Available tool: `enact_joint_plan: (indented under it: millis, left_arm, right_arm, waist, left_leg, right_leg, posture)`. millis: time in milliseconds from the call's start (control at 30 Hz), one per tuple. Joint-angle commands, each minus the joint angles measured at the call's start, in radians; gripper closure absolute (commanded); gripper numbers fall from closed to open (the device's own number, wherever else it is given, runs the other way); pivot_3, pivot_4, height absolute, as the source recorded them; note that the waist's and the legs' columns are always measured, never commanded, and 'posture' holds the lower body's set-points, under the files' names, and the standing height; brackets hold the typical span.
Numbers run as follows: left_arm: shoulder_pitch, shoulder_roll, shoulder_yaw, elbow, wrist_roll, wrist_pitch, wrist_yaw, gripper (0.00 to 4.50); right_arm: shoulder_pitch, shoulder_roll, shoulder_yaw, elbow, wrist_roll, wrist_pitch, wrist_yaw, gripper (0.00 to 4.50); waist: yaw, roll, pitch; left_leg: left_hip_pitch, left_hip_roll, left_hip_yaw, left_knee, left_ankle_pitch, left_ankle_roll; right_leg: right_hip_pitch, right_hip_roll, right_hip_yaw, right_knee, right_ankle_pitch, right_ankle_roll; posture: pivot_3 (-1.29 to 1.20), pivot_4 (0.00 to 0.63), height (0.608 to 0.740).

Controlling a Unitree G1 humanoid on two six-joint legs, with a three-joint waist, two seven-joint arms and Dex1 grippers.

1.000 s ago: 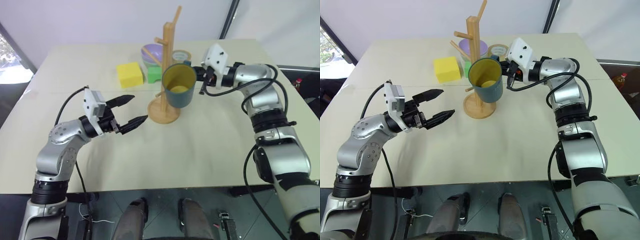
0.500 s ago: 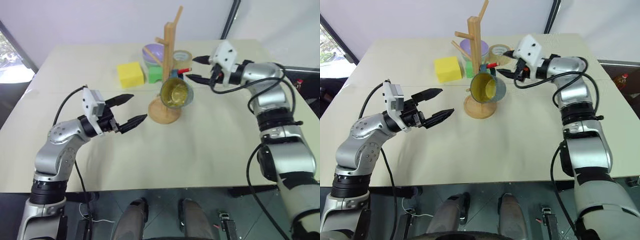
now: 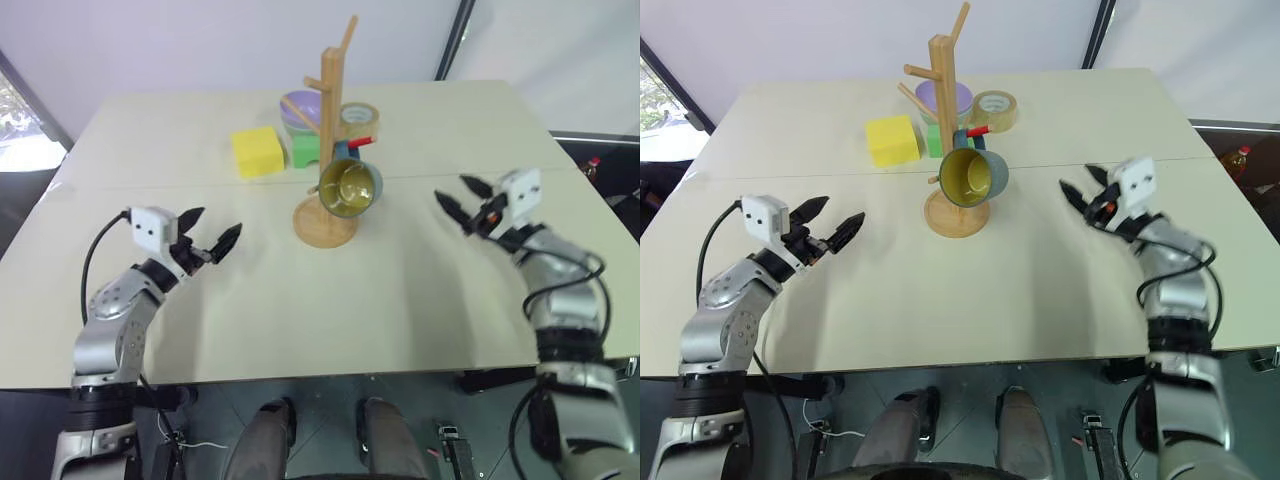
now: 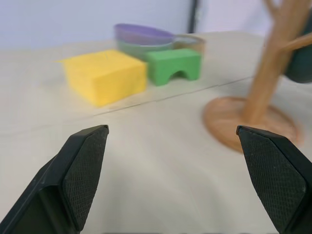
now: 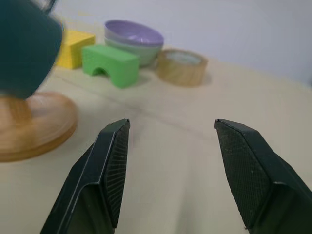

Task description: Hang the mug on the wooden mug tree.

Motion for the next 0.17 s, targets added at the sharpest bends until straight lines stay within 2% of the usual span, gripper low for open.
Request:
enact_joint_plan:
  millis: [33,167]
  left_arm:
    - [0.034,-0.01,0.037,0.029,0.028,-0.055,0.035,0.0]
    - [0.057,-0.007,0.04,0.053,0.043,-0.076,0.05,0.0]
  right_arm:
    - [0.046,0.045,-0.003,-0.088,0.019,0.006,-0.063,1.63]
    - [0.068,0.071,0.011,-0.065,0.008,-0.011,-0.077,1.63]
  waist:
    - [0.001,0.0,0.0]
    - [0.004,0.0,0.0]
  left_leg:
    - [0.0,0.0,0.0,0.0,0.0,0.0]
    - [0.0,0.0,0.0,0.001,0.0,-0.001]
  right_leg:
    - [0.0,0.0,0.0,0.0,0.0,0.0]
    - [0.001,0.0,0.0,0.0,0.001,-0.001]
  posture:
    - [0.0,0.15,0.74]
    - [0.0,0.15,0.74]
